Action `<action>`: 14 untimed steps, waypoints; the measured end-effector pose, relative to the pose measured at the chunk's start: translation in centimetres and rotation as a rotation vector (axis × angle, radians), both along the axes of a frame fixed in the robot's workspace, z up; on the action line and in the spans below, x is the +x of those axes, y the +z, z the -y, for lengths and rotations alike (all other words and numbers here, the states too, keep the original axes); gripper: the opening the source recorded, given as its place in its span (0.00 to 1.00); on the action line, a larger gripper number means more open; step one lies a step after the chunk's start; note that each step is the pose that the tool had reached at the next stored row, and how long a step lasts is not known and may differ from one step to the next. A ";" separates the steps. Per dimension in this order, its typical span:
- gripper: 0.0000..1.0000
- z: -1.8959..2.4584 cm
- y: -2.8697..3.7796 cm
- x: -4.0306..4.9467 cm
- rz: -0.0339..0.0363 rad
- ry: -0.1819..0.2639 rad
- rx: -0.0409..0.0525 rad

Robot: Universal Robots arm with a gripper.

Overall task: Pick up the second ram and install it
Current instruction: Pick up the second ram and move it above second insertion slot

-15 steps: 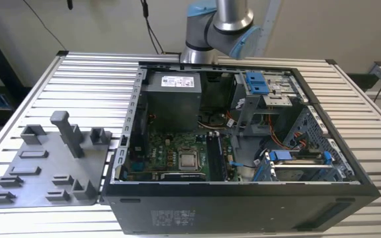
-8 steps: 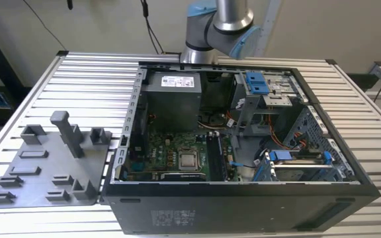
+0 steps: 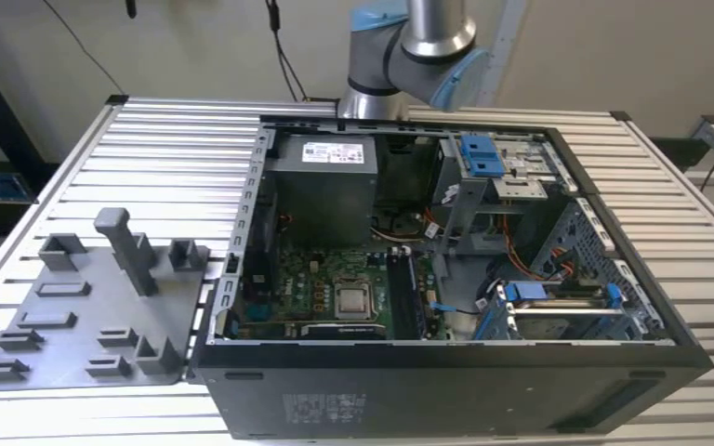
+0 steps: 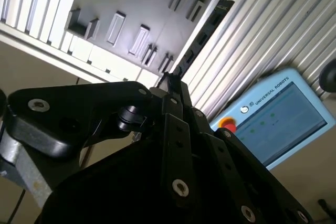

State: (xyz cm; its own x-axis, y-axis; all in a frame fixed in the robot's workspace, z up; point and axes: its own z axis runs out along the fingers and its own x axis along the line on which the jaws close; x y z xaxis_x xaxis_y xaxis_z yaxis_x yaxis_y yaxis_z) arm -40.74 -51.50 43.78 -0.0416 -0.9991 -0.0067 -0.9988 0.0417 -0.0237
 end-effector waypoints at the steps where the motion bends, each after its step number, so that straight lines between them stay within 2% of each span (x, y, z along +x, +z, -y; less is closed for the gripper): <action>1: 0.13 0.00 0.00 0.22 -0.0001 0.000 0.0001; 14: 0.13 0.00 0.00 3.70 -0.0042 0.000 0.0000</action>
State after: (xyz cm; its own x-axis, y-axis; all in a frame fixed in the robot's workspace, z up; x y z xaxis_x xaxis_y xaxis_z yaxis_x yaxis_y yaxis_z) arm -37.04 -51.50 43.78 -0.0416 -0.9991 -0.0065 -0.9989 0.0417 -0.0195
